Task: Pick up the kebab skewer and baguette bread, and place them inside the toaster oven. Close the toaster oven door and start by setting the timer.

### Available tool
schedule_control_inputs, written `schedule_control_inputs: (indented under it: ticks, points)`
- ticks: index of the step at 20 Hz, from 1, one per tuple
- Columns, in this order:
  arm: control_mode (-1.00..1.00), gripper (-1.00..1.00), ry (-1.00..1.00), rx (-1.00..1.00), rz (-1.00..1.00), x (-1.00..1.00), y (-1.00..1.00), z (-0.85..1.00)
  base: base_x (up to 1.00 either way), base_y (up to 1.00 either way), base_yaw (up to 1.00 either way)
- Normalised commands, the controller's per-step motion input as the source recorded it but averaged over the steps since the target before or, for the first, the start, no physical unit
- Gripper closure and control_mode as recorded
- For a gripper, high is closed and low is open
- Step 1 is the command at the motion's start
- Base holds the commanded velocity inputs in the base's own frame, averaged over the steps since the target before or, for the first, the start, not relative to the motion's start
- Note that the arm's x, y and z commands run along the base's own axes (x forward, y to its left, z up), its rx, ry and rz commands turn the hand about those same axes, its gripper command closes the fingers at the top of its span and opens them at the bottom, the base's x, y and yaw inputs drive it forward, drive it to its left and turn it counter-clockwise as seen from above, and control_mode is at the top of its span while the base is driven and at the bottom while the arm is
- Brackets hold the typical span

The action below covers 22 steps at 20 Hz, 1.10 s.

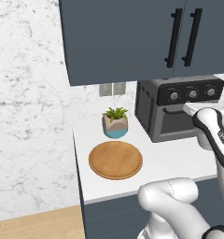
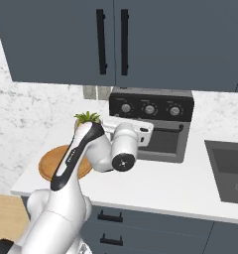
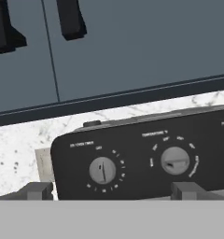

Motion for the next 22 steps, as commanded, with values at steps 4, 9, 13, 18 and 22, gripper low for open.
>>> schedule_control_inputs:
  ticks: [4,9,13,18,22]
  points:
    - [-1.0,-1.0,0.0,0.03,0.0,0.0,0.17,0.0,0.0,0.0,0.0]
    - [-1.0,-1.0,0.0,0.01,0.0,0.03,0.06,0.0,0.0,0.0,0.0]
    - [-1.0,-1.0,0.0,0.0,0.0,0.14,0.04,0.0,0.0,0.0,0.0]
    - [-1.0,-1.0,0.0,0.0,0.0,0.12,0.11,0.0,0.0,0.0,0.0]
    - [-1.0,-1.0,0.0,0.0,0.0,0.11,0.07,0.0,0.0,0.0,0.0]
